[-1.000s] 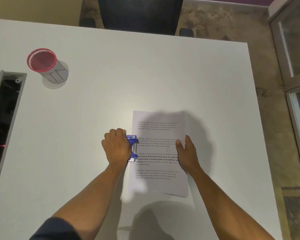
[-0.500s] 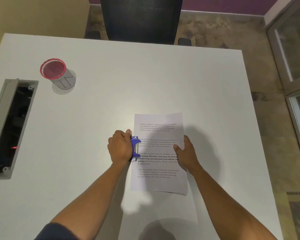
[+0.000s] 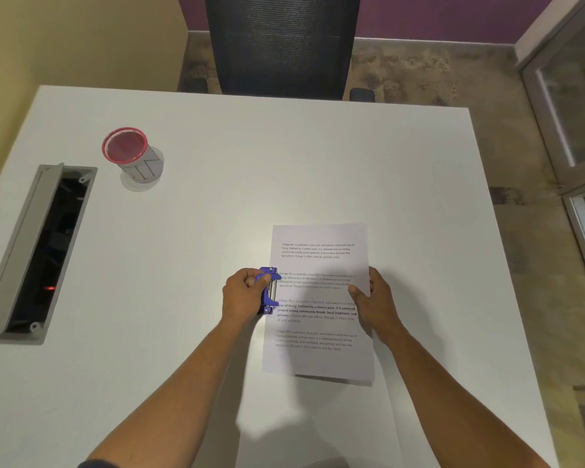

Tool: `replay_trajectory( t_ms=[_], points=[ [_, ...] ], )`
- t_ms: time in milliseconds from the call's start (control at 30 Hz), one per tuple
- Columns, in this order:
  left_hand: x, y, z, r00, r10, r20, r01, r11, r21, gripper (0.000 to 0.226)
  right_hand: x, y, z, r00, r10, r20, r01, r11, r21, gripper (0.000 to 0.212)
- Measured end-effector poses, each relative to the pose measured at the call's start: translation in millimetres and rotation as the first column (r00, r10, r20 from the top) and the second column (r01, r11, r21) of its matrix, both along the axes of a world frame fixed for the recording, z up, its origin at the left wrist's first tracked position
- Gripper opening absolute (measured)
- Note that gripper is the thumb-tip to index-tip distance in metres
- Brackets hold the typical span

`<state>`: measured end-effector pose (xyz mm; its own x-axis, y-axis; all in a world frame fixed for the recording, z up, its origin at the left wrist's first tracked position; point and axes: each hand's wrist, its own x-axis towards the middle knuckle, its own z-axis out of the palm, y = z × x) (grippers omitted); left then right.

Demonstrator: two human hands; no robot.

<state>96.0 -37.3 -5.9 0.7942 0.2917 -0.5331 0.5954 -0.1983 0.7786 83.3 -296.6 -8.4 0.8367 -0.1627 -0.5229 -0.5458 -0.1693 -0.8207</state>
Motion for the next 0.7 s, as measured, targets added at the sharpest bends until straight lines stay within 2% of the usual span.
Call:
replay_trajectory(
  t_ms=[267,533,600,700],
  points=[
    [-2,12,2,1.0,0.017,0.002,-0.017,0.992,0.125,0.01,-21,-23,18,0.998,-0.046,0.038,0.047,0.999,-0.024,0.037],
    [-6,15,6,0.998,0.062,0.006,-0.063,0.985,0.159,0.017,-55,-37,34,0.993,-0.109,0.052,0.109,0.994,0.001,0.031],
    [-10,16,12,0.997,0.061,0.045,-0.068,0.979,0.191,0.018,-62,-37,39,0.991,-0.117,0.065,0.115,0.993,0.031,0.033],
    [-20,12,26,0.982,-0.024,0.187,-0.04,0.943,0.332,0.016,-71,-32,46,0.989,-0.124,0.085,0.12,0.991,0.054,0.037]
  ],
)
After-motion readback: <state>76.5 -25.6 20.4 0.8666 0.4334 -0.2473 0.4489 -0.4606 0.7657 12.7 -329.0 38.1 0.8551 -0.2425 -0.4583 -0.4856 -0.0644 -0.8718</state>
